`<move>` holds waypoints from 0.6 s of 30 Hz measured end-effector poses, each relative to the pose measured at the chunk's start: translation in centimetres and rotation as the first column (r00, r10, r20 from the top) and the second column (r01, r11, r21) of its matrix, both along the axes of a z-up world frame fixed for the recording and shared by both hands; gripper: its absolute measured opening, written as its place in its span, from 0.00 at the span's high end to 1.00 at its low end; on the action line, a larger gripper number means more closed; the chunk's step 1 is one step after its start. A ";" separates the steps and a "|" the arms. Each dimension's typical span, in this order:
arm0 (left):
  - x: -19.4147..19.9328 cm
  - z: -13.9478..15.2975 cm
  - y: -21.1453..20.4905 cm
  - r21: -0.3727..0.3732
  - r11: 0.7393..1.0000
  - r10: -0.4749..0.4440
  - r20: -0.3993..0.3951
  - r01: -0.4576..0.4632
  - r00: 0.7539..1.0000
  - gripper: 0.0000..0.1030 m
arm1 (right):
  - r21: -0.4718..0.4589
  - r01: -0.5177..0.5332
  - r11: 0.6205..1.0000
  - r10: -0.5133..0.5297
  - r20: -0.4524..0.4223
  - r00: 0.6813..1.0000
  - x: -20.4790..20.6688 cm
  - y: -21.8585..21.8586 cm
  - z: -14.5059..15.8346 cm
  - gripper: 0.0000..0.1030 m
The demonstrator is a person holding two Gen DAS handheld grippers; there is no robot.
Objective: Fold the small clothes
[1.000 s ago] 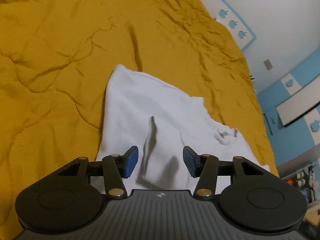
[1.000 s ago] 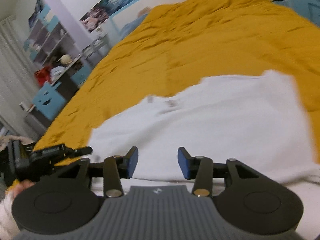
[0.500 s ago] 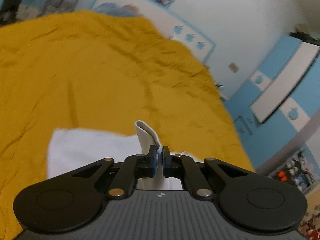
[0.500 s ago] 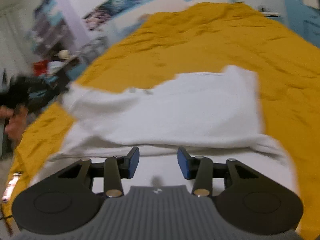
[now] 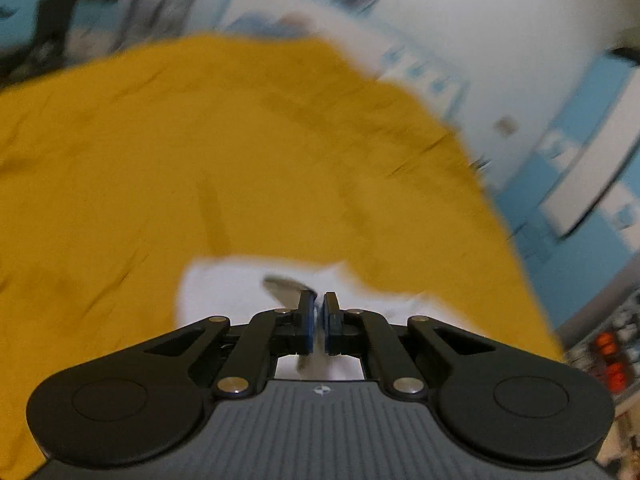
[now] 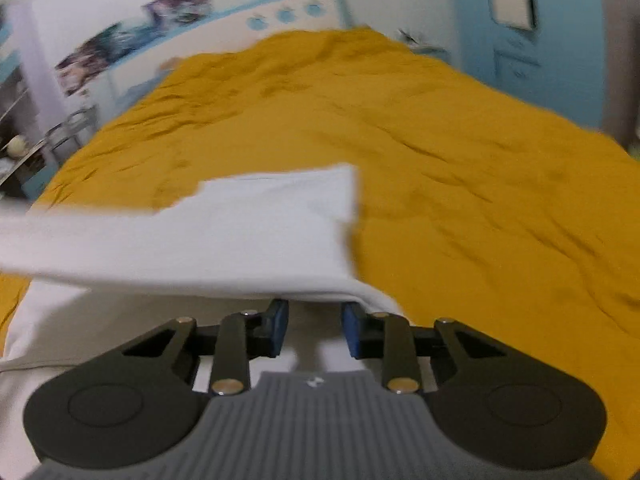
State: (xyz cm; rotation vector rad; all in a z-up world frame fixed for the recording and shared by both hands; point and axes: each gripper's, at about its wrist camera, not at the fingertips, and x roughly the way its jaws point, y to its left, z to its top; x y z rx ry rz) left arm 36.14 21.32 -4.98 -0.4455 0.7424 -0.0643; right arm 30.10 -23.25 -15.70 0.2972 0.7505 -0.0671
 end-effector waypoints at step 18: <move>0.3 -9.8 1.7 0.078 0.997 0.036 -0.139 -0.025 0.990 0.96 | 0.008 -0.084 0.996 0.084 -0.126 0.988 -4.4 -2.8 3.3 0.76</move>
